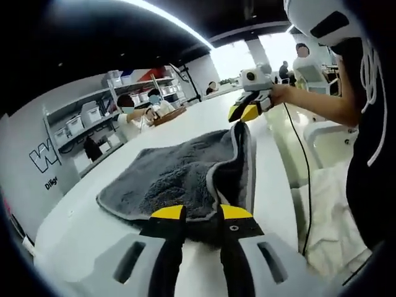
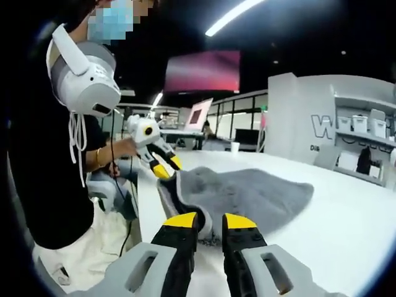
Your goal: Open the folded towel by lifting each exposed corner and separating the folded layers until the towel lies flat within the target outline without major curled edges
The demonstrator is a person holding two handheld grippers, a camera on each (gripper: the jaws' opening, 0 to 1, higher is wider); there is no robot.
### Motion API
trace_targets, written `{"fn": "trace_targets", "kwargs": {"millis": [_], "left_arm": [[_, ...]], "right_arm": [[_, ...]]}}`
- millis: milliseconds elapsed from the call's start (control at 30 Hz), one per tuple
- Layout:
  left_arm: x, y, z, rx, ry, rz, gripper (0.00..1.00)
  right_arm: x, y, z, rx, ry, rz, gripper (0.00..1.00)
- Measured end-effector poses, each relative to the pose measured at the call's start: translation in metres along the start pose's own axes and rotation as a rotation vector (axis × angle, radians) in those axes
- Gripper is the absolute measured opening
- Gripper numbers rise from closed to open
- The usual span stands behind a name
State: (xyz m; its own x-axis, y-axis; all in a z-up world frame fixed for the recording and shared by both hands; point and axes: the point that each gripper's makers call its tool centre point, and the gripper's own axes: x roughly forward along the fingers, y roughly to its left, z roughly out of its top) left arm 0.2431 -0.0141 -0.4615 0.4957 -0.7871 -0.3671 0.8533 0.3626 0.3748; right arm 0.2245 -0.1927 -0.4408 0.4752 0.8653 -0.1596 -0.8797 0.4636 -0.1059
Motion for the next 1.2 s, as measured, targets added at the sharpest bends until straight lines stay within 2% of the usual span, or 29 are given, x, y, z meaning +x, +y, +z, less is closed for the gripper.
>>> {"fn": "trace_targets", "kwargs": {"millis": [67,200,300,367,433,567,733,833,1067,1133,1200], "left_arm": [[-0.001,-0.003,0.004,0.041,-0.003,-0.011,0.17],[0.001,-0.004,0.009,0.052,-0.014,-0.015,0.18],[0.006,-0.004,0.006,0.070,0.005,-0.018,0.18],[0.008,-0.003,0.001,0.080,0.029,-0.015,0.17],[0.009,-0.004,-0.001,0.092,0.042,-0.013,0.17],[0.010,0.000,-0.002,0.073,0.050,0.002,0.17],[0.011,-0.002,-0.001,0.072,0.047,-0.003,0.14],[0.013,-0.002,-0.002,0.070,0.053,0.000,0.12],[0.013,-0.003,0.000,0.058,0.051,-0.004,0.03],[0.009,0.004,0.006,0.060,0.042,0.033,0.02],[0.007,0.007,0.012,0.032,0.023,0.044,0.02]], "right_arm": [[0.002,0.004,0.001,-0.016,0.015,0.012,0.10],[0.005,0.007,0.005,-0.034,0.026,0.023,0.10],[0.006,0.009,0.007,-0.040,0.032,0.030,0.10],[0.007,0.012,0.014,-0.041,0.002,0.041,0.10],[0.007,0.014,0.018,-0.050,0.002,0.038,0.10],[0.010,0.019,0.019,-0.069,0.050,0.038,0.10],[0.017,0.034,0.017,-0.127,0.111,0.087,0.10],[0.022,0.035,0.014,-0.144,0.146,0.095,0.11],[0.032,0.029,0.021,-0.147,0.143,0.049,0.11],[0.036,0.027,0.027,-0.156,0.133,0.029,0.10],[0.041,0.017,0.034,-0.149,0.119,-0.037,0.10]]}}
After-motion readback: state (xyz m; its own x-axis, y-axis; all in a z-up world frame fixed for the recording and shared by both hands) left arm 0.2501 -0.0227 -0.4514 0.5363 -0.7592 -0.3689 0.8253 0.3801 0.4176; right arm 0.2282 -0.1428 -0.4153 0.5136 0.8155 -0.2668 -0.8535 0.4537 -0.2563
